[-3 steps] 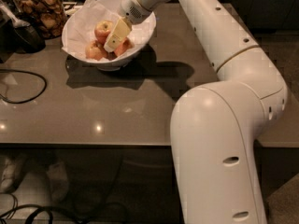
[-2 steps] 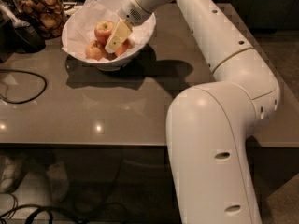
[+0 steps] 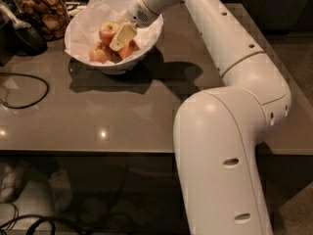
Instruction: Pick apple from white bowl
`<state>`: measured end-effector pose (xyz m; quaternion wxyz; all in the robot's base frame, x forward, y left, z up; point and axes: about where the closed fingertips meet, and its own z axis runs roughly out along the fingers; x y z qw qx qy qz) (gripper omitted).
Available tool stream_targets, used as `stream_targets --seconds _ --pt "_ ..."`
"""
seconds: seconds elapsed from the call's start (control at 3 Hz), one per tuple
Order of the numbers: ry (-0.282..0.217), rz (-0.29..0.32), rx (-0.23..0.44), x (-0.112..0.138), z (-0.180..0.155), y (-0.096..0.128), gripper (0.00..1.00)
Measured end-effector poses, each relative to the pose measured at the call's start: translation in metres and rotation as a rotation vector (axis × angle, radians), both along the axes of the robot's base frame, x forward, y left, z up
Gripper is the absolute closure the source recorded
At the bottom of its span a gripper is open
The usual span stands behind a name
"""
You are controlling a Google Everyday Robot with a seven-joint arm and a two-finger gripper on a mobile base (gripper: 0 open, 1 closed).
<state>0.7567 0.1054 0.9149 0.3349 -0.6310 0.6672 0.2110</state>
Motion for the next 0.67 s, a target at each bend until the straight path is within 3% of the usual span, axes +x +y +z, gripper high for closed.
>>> stream_targets --seconds 0.67 --pt "0.0 0.0 0.0 0.0 -0.0001 0.0001 0.82"
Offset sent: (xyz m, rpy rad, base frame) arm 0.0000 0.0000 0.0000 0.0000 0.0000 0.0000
